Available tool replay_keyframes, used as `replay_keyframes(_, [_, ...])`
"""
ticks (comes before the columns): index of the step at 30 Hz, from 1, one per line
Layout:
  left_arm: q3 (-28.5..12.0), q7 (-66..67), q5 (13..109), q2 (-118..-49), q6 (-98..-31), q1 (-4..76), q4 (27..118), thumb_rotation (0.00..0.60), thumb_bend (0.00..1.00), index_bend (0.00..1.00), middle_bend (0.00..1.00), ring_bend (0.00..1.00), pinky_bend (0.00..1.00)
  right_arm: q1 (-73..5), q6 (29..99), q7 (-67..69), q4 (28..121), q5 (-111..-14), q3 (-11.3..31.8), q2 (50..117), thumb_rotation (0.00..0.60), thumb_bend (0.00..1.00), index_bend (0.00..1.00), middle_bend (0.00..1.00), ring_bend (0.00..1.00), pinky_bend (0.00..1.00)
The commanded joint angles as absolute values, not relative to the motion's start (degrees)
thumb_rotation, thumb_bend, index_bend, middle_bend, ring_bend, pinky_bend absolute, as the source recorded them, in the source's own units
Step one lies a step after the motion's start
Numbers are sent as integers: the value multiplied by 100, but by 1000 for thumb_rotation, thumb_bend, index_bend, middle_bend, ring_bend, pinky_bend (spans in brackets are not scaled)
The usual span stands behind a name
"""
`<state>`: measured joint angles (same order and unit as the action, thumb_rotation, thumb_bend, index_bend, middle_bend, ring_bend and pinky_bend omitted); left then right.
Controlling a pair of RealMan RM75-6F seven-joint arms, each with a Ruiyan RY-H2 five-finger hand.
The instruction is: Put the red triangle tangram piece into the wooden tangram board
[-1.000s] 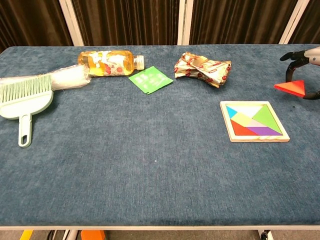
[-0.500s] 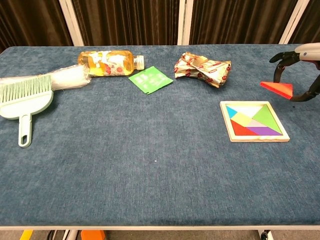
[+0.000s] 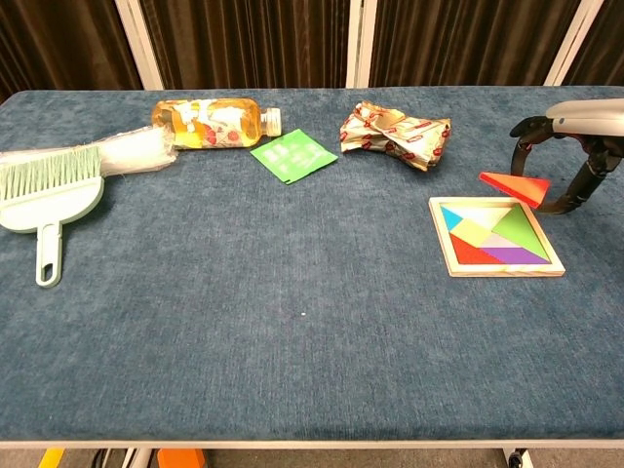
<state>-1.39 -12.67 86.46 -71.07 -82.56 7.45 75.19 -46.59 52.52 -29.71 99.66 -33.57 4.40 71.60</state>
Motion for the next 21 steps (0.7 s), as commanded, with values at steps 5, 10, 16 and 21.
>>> replay_keyframes(5, [-111,-1406,8714,-7153,-8251,759,7385,600,31,242,170,67,165,-5147,5872,-3824,10364,-2252,500,7423,600,214,603,0,0,0])
replay_keyframes(10, [-106,-1504,8724,-7169,-8250,759,7303,600,30,243,170,68,165,-5340,6073,-4123,10370,-1850,527,7654,600,214,604,0,0,0])
replay_keyframes(16, [-101,-1617,8718,-7184,-8250,748,7205,600,30,243,170,68,165,-5479,6230,-4315,10227,-1579,570,7917,600,214,604,0,0,0])
replay_keyframes(21, [-102,-1707,8707,-7204,-8238,744,7126,600,31,244,170,68,166,-5505,6412,-4402,10142,-1511,589,8080,600,214,604,1,0,0])
